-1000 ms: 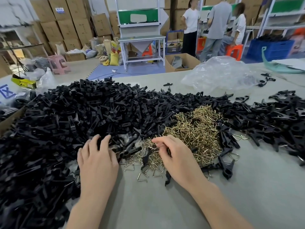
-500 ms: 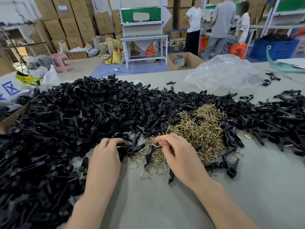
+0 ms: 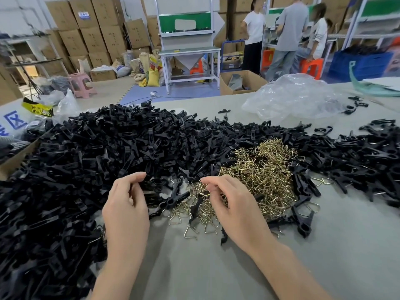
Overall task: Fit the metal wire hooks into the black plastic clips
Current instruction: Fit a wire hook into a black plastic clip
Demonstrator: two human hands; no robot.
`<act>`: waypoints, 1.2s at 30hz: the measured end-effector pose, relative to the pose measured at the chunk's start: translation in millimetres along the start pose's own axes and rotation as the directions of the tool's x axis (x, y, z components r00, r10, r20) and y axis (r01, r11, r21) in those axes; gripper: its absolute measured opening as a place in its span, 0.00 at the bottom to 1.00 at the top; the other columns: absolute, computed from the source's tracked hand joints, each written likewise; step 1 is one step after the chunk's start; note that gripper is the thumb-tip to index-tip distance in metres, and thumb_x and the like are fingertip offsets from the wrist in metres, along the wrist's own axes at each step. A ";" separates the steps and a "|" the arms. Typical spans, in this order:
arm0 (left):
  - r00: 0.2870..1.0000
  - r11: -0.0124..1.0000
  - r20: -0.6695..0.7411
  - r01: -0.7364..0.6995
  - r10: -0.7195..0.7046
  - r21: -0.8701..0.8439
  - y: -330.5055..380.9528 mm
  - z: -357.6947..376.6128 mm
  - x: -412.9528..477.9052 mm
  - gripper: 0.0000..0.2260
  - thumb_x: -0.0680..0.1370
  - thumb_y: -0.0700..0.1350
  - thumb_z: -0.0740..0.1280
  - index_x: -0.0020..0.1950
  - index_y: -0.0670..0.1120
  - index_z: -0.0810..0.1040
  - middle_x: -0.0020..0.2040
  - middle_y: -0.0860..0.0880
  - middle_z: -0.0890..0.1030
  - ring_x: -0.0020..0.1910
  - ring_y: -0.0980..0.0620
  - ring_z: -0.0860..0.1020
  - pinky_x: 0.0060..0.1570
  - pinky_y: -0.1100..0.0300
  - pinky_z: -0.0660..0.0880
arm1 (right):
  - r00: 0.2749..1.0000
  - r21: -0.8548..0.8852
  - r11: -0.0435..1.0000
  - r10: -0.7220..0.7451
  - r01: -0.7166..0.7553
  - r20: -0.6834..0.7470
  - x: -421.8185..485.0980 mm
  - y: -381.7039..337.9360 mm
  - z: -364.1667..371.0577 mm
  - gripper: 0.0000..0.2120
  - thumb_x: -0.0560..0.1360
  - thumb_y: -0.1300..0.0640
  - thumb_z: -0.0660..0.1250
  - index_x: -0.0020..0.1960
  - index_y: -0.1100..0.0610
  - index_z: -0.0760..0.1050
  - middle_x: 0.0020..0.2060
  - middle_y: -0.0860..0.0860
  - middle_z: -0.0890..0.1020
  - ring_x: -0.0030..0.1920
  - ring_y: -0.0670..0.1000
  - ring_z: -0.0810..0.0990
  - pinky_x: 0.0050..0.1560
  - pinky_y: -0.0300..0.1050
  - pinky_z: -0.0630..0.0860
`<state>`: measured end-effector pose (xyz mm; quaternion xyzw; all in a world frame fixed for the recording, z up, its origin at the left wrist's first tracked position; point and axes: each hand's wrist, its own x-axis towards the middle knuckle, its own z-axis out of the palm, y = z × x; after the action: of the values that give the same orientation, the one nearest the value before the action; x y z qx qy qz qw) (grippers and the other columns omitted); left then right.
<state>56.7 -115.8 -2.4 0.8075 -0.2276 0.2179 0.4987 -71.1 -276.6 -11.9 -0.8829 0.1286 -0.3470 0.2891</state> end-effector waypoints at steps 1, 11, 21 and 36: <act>1.000 1.000 0.004 -0.022 0.022 -0.008 3.4 1.1 -1.5 0.11 0.82 0.39 0.60 0.56 0.52 0.79 0.52 0.59 0.79 0.47 0.56 0.78 0.48 0.68 0.71 | 1.000 0.007 1.000 -0.016 0.016 0.006 0.1 -2.2 0.3 0.14 0.83 0.53 0.60 0.66 0.48 0.76 0.51 0.40 0.79 0.54 0.41 0.77 0.60 0.39 0.72; 0.944 0.863 0.123 -0.329 0.305 0.384 -7.3 -3.8 -1.9 0.16 0.76 0.29 0.65 0.62 0.40 0.80 0.53 0.44 0.83 0.59 0.43 0.75 0.60 0.49 0.75 | 0.996 -0.016 0.999 -0.027 0.028 0.081 -1.3 -6.3 2.4 0.16 0.85 0.48 0.56 0.69 0.47 0.74 0.54 0.38 0.79 0.58 0.41 0.75 0.64 0.42 0.70; 0.992 0.986 -0.120 -0.062 0.044 -0.157 22.6 4.1 -15.1 0.13 0.83 0.41 0.62 0.59 0.57 0.81 0.53 0.51 0.84 0.46 0.39 0.80 0.47 0.49 0.77 | 0.983 0.337 0.928 0.119 -0.159 0.137 -1.0 -15.2 -0.9 0.14 0.83 0.47 0.62 0.68 0.45 0.76 0.54 0.36 0.81 0.57 0.38 0.79 0.57 0.29 0.72; 0.993 0.920 0.068 -0.064 0.097 -0.386 55.1 29.9 -48.7 0.11 0.83 0.44 0.62 0.58 0.59 0.79 0.58 0.61 0.81 0.59 0.56 0.81 0.57 0.65 0.75 | 0.881 0.845 0.342 0.385 -0.411 0.273 12.4 -9.2 -4.8 0.17 0.74 0.46 0.68 0.54 0.59 0.79 0.51 0.53 0.87 0.49 0.53 0.86 0.46 0.44 0.82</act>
<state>-10.9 -157.5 -3.8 0.6931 -0.3200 0.1548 0.6271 -65.1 -276.7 3.1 -0.5460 0.1361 -0.2696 0.7815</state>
